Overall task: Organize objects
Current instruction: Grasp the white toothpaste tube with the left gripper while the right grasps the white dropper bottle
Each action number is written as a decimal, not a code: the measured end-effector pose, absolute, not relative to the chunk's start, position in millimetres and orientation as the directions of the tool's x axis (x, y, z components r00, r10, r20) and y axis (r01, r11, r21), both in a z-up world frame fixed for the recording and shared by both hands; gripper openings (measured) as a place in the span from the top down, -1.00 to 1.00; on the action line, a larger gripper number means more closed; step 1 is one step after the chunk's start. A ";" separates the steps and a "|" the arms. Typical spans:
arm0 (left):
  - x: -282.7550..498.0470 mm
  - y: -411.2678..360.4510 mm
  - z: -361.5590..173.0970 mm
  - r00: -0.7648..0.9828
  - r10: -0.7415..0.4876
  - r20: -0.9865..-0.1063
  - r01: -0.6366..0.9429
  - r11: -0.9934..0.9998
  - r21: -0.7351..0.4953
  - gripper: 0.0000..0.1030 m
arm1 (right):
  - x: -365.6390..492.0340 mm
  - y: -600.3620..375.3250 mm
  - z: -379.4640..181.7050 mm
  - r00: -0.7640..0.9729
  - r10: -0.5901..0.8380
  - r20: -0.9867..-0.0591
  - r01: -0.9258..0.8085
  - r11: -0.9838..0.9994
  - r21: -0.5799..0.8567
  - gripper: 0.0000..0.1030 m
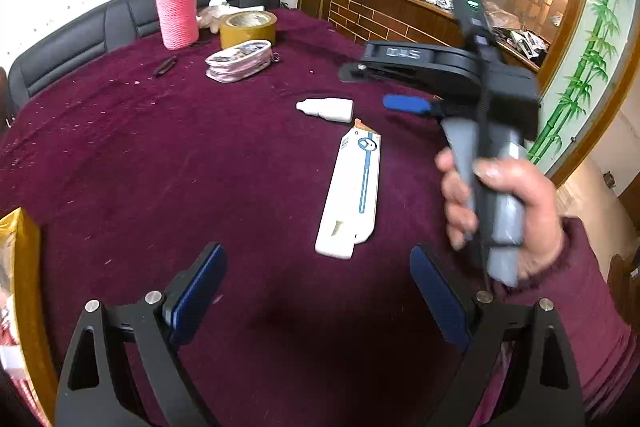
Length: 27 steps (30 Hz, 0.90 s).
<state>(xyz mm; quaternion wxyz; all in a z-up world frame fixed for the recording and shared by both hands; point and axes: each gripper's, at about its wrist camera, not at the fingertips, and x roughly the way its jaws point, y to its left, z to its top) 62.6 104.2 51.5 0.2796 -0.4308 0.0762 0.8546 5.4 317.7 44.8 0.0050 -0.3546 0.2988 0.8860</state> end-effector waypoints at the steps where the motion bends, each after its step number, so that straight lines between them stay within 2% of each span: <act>1: 56.3 110.4 46.1 -0.466 0.408 -0.785 -0.541 -0.834 -0.113 -0.79 | 10.1 323.4 43.3 -0.749 -0.199 -0.631 -0.239 -0.808 0.538 -0.49; 6: 32.7 140.1 26.2 -0.436 0.379 -0.816 -0.550 -0.830 -0.092 -0.78 | 25.1 345.9 49.0 -0.791 -0.167 -0.589 -0.273 -0.765 0.584 -0.60; 14: 23.6 183.5 9.1 -0.481 0.327 -0.813 -0.635 -0.770 0.066 -0.78 | 24.0 358.3 46.5 -0.794 -0.193 -0.577 -0.291 -0.712 0.639 -0.63; 21: 11.3 195.8 -3.5 -0.474 0.345 -0.810 -0.654 -0.754 0.062 -0.76 | 22.9 356.4 48.3 -0.795 -0.186 -0.577 -0.287 -0.723 0.628 -0.63; 22: 11.0 195.3 -2.0 -0.468 0.357 -0.808 -0.660 -0.750 0.051 -0.54 | 21.9 355.4 47.8 -0.793 -0.183 -0.582 -0.289 -0.728 0.622 -0.63; 23: 10.6 194.6 -0.5 -0.465 0.366 -0.806 -0.662 -0.749 0.042 -0.14 | 21.2 354.7 47.2 -0.792 -0.183 -0.583 -0.288 -0.731 0.619 -0.63; 24: 11.4 193.3 1.8 -0.461 0.370 -0.807 -0.662 -0.748 0.035 0.09 | 20.3 354.5 46.6 -0.791 -0.182 -0.584 -0.286 -0.734 0.616 -0.63; 25: 11.9 192.6 3.4 -0.461 0.364 -0.810 -0.660 -0.750 0.039 0.44 | 19.3 353.6 46.3 -0.790 -0.181 -0.586 -0.284 -0.739 0.611 -0.63; 26: 13.0 191.5 4.7 -0.467 0.352 -0.811 -0.656 -0.753 0.051 0.60 | 17.9 352.1 45.8 -0.787 -0.178 -0.590 -0.283 -0.746 0.602 -0.63; 27: 14.1 189.0 5.9 -0.472 0.350 -0.809 -0.655 -0.754 0.057 0.62 | 16.8 351.0 45.2 -0.786 -0.178 -0.593 -0.280 -0.752 0.597 -0.63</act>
